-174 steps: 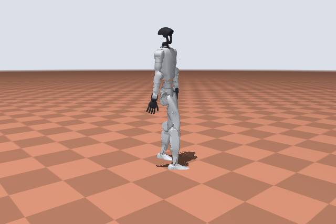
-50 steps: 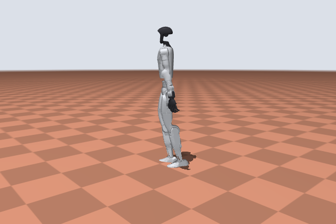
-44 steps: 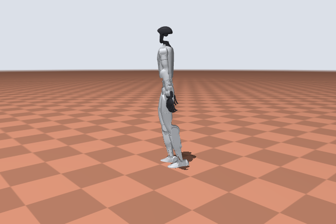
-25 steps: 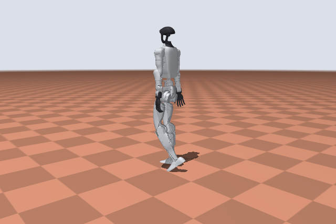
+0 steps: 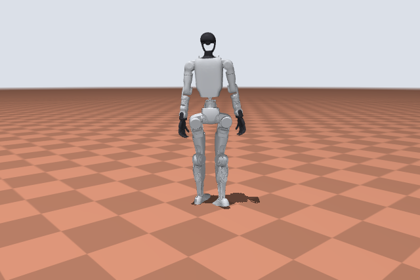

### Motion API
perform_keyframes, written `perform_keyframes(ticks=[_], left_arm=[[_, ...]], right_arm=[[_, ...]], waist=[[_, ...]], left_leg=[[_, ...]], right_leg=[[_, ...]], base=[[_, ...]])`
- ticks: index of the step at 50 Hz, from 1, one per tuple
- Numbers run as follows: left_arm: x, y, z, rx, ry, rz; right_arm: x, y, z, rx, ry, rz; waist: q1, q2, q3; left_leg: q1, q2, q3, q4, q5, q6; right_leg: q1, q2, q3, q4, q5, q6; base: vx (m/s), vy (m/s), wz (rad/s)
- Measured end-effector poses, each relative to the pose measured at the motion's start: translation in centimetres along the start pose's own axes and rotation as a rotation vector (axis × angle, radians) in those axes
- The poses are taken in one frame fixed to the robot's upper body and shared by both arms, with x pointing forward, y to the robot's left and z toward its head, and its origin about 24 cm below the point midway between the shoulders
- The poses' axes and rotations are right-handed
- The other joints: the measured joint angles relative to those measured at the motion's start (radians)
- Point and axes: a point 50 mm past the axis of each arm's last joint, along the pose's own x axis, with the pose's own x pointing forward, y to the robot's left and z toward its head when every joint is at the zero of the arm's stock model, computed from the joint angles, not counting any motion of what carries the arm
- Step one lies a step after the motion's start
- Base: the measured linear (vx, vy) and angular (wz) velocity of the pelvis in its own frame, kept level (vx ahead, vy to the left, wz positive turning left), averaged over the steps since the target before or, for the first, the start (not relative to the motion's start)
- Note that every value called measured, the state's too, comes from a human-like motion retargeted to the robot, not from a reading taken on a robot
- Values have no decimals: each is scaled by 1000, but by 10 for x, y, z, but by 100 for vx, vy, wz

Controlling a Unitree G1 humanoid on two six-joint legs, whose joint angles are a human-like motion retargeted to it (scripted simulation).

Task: Upper body actions

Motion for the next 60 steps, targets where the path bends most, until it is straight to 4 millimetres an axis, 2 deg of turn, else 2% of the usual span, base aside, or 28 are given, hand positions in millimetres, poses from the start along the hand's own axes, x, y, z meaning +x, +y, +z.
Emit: perform_keyframes(ticks=[4, 8, 11, 15, 21, 22, 23, 25, 30, 34, 36, 38, 44, 50, 52, 53, 55, 57, 60], left_arm=[[-1, 5, -3, 19, 49, -67], [-4, 29, 10, 138, 55, -37], [-6, 46, 22, 201, 31, 27], [-9, 61, 38, 192, -33, 96], [-10, 62, 43, 67, -76, 85], [-10, 61, 42, 48, -75, 71], [-9, 58, 40, 33, -72, 57], [-9, 55, 37, 12, -63, 35], [-6, 45, 35, 26, -56, 37], [-4, 27, 41, 44, -108, 42], [-3, 19, 43, 69, -135, 32], [-2, 10, 46, 111, -152, 20], [-2, -9, 53, 184, -164, -4], [-3, -14, 59, 200, -203, -12], [-2, -13, 58, 211, -203, -9], [-2, -13, 57, 219, -201, -8], [-2, -9, 56, 241, -194, -3], [-3, -4, 56, 263, -183, 7], [-3, 1, 54, 297, -168, 31]], right_arm=[[1, 1, -5, 20, 16, -26], [1, 12, -20, 142, 42, 9], [0, 21, -35, 164, 97, 68], [-1, 28, -49, 103, 152, 60], [-2, 33, -58, 7, 163, 53], [-2, 34, -58, -1, 161, 57], [-2, 35, -58, -6, 160, 60], [-2, 38, -58, -7, 154, 70], [-2, 44, -48, 7, 129, 100], [-1, 40, -38, -25, 90, 89], [-1, 39, -34, -40, 77, 80], [-1, 38, -30, -48, 74, 75], [-1, 30, -26, -3, 80, 57], [0, 21, -21, 63, 71, 44], [0, 20, -20, 82, 69, 38], [0, 19, -20, 94, 68, 35], [0, 19, -19, 119, 67, 31], [0, 21, -19, 140, 66, 32], [0, 26, -23, 162, 73, 42]], waist=[[-120, 25, -8], [-95, 19, 1], [-43, 2, -16], [10, -7, -20], [31, -1, -31], [23, -2, -34], [15, -8, -39], [1, -17, -43], [-8, -37, -32], [-51, -46, -42], [-53, -65, -54], [-54, -90, -67], [-29, -101, -72], [-14, -82, -70], [-20, -69, -66], [-27, -68, -65], [-54, -65, -65], [-81, -50, -61], [-103, -40, -61]], left_leg=[[19, 34, 88, -25, -19, 42], [34, 76, 243, -43, -38, 68], [37, 86, 357, -49, -63, 84], [48, 104, 495, -49, -94, 103], [80, 131, 669, -61, -129, 111], [85, 130, 690, -63, -133, 110], [90, 122, 714, -64, -137, 110], [104, 118, 761, -64, -145, 105], [131, 145, 888, -30, -139, 65], [102, 195, 921, 69, -103, 11], [74, 206, 904, 138, -89, 19], [29, 191, 802, 219, -89, 45], [30, 6, 275, 244, -145, -72], [88, -47, 78, 166, -187, -91], [102, -43, 94, 118, -158, -65], [107, -48, 118, 98, -134, -4], [121, -46, 168, 76, -146, 66], [127, 38, 354, 43, -162, 74], [164, 31, 324, -5, -176, 80]], right_leg=[[-27, -11, 3, 28, 23, 22], [-64, -24, -41, 79, 6, 66], [-113, -91, -240, 99, -77, 63], [-108, -223, -664, 90, -243, 16], [-34, -248, -979, 58, -251, -16], [-14, -257, -1032, 37, -242, -3], [8, -268, -1075, 2, -249, 42], [39, -279, -1123, -70, -235, 30], [18, -224, -836, -133, -218, 24], [4, -240, -776, -153, -179, 40], [-14, -252, -706, -149, -164, 44], [-28, -266, -643, -146, -148, 45], [-40, -246, -473, -150, -94, 70], [-47, -218, -380, -162, -89, 133], [-51, -203, -352, -160, -90, 157], [-53, -201, -339, -159, -91, 169], [-61, -207, -333, -158, -94, 190], [-75, -196, -334, -155, -94, 201], [-102, -197, -326, -151, -95, 226]], base=[[13, 12, -124], [1, 7, -200], [-2, 5, -255], [-10, 4, -255], [-12, -2, -216], [-11, -5, -166], [-11, -7, -167], [-13, -12, -178], [-13, -17, -177], [-16, -19, -158], [-17, -26, -191], [-9, -20, -199], [-6, -12, -222], [-2, -7, -215], [-4, -2, -181], [-4, -1, -150], [-7, 1, -113], [-11, 6, -96], [-13, 6, -114]])
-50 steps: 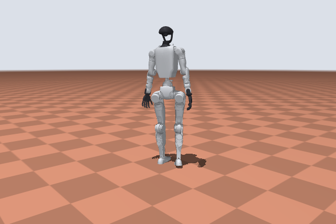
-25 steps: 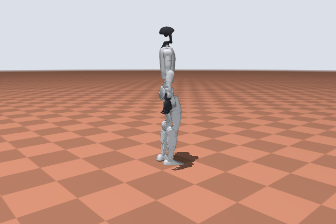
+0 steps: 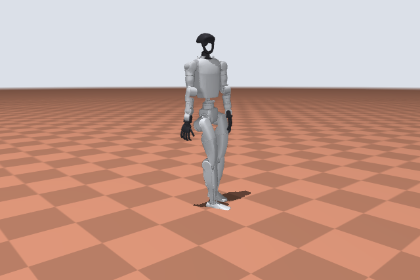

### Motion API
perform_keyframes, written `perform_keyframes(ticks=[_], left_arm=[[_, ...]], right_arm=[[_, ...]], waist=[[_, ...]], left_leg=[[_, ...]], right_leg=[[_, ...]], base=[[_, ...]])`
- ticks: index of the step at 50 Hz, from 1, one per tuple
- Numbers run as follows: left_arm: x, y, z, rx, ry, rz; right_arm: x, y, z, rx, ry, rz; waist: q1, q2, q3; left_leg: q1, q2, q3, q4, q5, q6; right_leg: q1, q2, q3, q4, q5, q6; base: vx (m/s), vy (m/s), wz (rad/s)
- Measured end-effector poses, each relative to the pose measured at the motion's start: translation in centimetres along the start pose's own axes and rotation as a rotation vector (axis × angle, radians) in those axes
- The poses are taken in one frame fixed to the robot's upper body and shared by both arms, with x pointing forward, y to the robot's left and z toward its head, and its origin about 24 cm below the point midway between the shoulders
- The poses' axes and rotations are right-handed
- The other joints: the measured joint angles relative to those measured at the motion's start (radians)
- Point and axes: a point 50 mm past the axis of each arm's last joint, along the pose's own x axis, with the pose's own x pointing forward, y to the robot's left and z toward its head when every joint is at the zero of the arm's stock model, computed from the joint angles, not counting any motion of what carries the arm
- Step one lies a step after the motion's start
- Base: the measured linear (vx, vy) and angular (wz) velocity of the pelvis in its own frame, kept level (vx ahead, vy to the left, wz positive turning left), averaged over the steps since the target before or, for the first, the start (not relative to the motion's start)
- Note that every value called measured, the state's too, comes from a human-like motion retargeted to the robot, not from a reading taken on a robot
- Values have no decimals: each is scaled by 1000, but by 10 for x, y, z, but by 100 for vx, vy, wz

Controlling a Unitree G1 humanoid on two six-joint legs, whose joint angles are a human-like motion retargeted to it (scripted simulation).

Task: Upper body actions

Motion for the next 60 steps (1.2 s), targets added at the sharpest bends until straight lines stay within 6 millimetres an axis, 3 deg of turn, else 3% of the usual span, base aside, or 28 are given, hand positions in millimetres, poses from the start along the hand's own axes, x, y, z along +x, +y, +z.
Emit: perform_keyframes(ticks=[6, 10, 15, 20, 23, 25, 28, 30, 32, 33, 35, 40, 43, 51, 56, 58, 60], left_arm=[[-1, 11, 1, 6, -1, 26], [-1, 14, -1, 1, 7, 25], [-1, 13, -5, 40, 38, 14], [-1, -4, -9, 25, 36, 8], [-1, -12, -13, -27, 11, 51], [-2, -14, -19, -75, 13, 118], [-4, -20, -34, -134, 76, 159], [-6, -28, -42, -188, 109, 154], [-7, -36, -48, -272, 127, 133], [-8, -40, -52, -312, 139, 113], [-9, -46, -56, -343, 160, 64], [-8, -43, -51, -286, 155, 31], [-5, -38, -40, -223, 131, 62], [1, -17, 3, -44, -28, 85], [0, 7, 29, 134, -80, 150], [0, 12, 32, 185, -90, 184], [0, 12, 30, 191, -97, 217]], right_arm=[[0, 9, -11, 8, 37, 17], [0, 17, -26, -3, 92, 44], [-1, 31, -57, -1, 205, 72], [-5, 46, -82, 18, 293, 110], [-6, 52, -88, 38, 313, 138], [-7, 55, -88, 47, 318, 154], [-6, 55, -78, 32, 303, 157], [-5, 49, -66, 16, 264, 121], [-2, 37, -49, -29, 205, 46], [-2, 30, -41, -62, 178, 6], [-1, 19, -24, -102, 118, -50], [0, 3, 14, -94, -62, -107], [-1, 0, 25, -59, -119, -102], [-1, 7, 10, 7, -40, -23], [0, 13, -14, -5, 35, 17], [0, 17, -24, -43, 76, 36], [0, 19, -31, -96, 112, 46]], waist=[[15, -5, 31], [6, 9, 45], [27, 36, 61], [81, 58, 44], [77, 39, 40], [88, 14, 44], [154, -6, 49], [107, -5, 43], [-35, 9, 35], [60, 9, 21], [81, 17, 8], [60, 18, 18], [61, 19, 16], [89, 33, 11], [90, 39, 44], [119, 32, 52], [138, 15, 55]], left_leg=[[-8, 12, 113, -43, -1, 44], [-23, 33, 169, -58, 3, 60], [-30, 59, 183, -71, 15, 63], [-32, 84, 221, -82, 21, 57], [-17, 61, 217, -81, 22, 52], [10, 44, 225, -80, 23, 48], [35, 54, 263, -75, 28, 36], [32, 54, 216, -65, 38, 25], [21, 47, 116, -53, 50, 19], [31, 72, 236, -71, 39, 15], [35, 87, 287, -83, 38, 10], [35, 93, 267, -84, 54, -2], [23, 94, 254, -79, 60, -5], [-68, 87, 199, -27, 82, -30], [-156, 64, 139, 74, 92, -118], [-182, 70, 206, 102, 77, -140], [-191, 106, 392, 123, 37, -92]], right_leg=[[-59, 3, 52, 28, -6, 36], [-95, 19, 69, 65, 0, -27], [-115, -20, -140, 159, -111, -132], [-81, -24, -228, 243, -106, -193], [6, -71, -344, 147, -82, -140], [76, -76, -450, 33, -66, -172], [110, -36, -318, -23, -34, -184], [135, -50, -406, -61, -19, -174], [151, -70, -533, -85, -8, -166], [140, -42, -391, -72, -24, -169], [128, -30, -352, -64, -31, -181], [115, -16, -347, -39, -37, -210], [117, -13, -359, -45, -39, -222], [104, -35, -467, -67, -49, -236], [113, -59, -582, -84, -73, -244], [116, -68, -611, -88, -80, -242], [119, -88, -641, -88, -86, -239]], base=[[-19, 9, -127], [-18, 6, -71], [-10, 3, -38], [-2, -1, -33], [3, -2, 14], [5, -12, -24], [1, -17, -67], [-1, -10, 148], [0, -12, 117], [2, -8, -220], [2, -4, -147], [-4, -8, 22], [-1, -7, 33], [-5, -1, 68], [-9, 6, 165], [-6, 8, 98], [-3, 6, 82]])
